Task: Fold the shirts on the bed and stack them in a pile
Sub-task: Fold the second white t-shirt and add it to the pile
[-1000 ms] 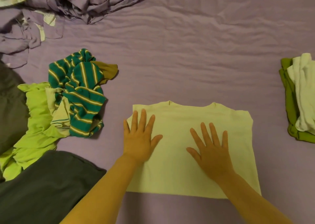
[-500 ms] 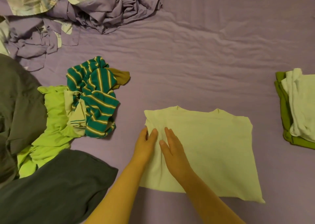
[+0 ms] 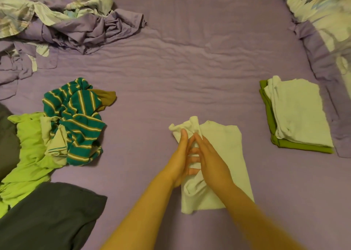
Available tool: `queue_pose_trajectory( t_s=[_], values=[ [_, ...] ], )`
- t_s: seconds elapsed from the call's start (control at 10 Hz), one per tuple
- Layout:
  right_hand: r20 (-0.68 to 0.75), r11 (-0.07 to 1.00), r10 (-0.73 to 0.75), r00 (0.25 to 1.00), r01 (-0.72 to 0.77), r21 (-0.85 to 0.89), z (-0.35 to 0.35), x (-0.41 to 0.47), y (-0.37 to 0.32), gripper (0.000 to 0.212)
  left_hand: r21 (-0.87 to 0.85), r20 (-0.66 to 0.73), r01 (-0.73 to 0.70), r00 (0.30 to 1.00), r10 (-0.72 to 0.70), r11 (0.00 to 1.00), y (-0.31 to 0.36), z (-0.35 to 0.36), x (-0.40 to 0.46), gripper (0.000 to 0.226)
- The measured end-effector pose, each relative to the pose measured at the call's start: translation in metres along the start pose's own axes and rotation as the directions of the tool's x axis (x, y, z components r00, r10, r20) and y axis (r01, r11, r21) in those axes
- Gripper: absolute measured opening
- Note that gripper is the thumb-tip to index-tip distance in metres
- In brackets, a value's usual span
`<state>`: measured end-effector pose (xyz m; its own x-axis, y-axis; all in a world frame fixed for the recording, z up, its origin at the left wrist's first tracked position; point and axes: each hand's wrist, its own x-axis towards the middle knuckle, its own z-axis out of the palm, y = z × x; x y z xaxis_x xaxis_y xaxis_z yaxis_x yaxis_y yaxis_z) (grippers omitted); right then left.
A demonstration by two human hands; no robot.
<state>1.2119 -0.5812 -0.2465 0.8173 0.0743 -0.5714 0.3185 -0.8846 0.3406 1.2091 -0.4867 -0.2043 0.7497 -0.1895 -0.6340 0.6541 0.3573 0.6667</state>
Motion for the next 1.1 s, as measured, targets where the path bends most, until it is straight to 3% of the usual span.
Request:
queue_pose_trajectory(
  t_s=[0.1,0.2,0.3,0.4,0.5,0.6,0.7,0.8,0.9,1.0,1.1],
  values=[
    [-0.061,0.381,-0.062,0.996,0.08,0.921,-0.015,-0.017,0.057,0.047,0.036,0.007,-0.035,0.999,0.034,0.999,-0.001,0.035,0.012,0.064],
    [-0.248,0.363,0.079,0.966,0.204,0.909,0.018,0.003,0.124,0.063,0.141,-0.029,-0.075,0.996,0.079,0.987,-0.008,0.062,0.025,0.063],
    [-0.163,0.298,0.098,0.982,0.128,0.946,0.036,0.02,0.141,0.074,0.384,-0.098,-0.101,0.984,0.149,0.918,-0.028,0.07,0.038,0.054],
    [-0.082,0.305,0.077,0.994,0.055,0.951,0.063,0.029,0.154,0.082,0.904,-0.086,-0.042,0.958,0.275,0.426,-0.062,0.054,0.048,0.051],
    [-0.044,0.299,0.09,0.995,0.015,0.954,0.078,0.026,0.148,0.079,0.995,-0.086,0.071,0.959,0.27,0.067,-0.09,0.045,0.046,0.057],
    [-0.023,0.336,0.119,0.993,-0.018,0.942,0.09,0.018,0.14,0.066,0.995,-0.097,0.099,0.959,0.265,0.007,-0.102,0.041,0.043,0.062],
    [-0.054,0.314,0.131,0.99,0.01,0.949,0.098,0.012,0.134,0.054,0.991,-0.13,0.121,0.952,0.278,0.052,-0.105,0.033,0.039,0.061],
    [-0.056,0.332,0.145,0.988,0.005,0.943,0.101,0.011,0.13,0.045,0.949,-0.214,0.108,0.911,0.354,0.296,-0.102,0.034,0.039,0.065],
    [0.024,0.174,0.187,0.982,-0.057,0.983,0.092,0.013,0.13,0.036,0.667,-0.437,0.017,0.818,0.373,0.745,-0.092,0.038,0.046,0.061],
    [0.222,-0.176,0.069,0.973,-0.207,0.962,0.081,0.016,0.13,0.037,0.312,-0.579,0.119,0.811,0.089,0.943,-0.081,0.041,0.048,0.046],
    [0.313,-0.359,-0.093,0.945,-0.325,0.875,0.072,0.017,0.13,0.038,0.169,-0.513,0.188,0.855,-0.077,0.968,-0.072,0.041,0.045,0.037]
  ],
)
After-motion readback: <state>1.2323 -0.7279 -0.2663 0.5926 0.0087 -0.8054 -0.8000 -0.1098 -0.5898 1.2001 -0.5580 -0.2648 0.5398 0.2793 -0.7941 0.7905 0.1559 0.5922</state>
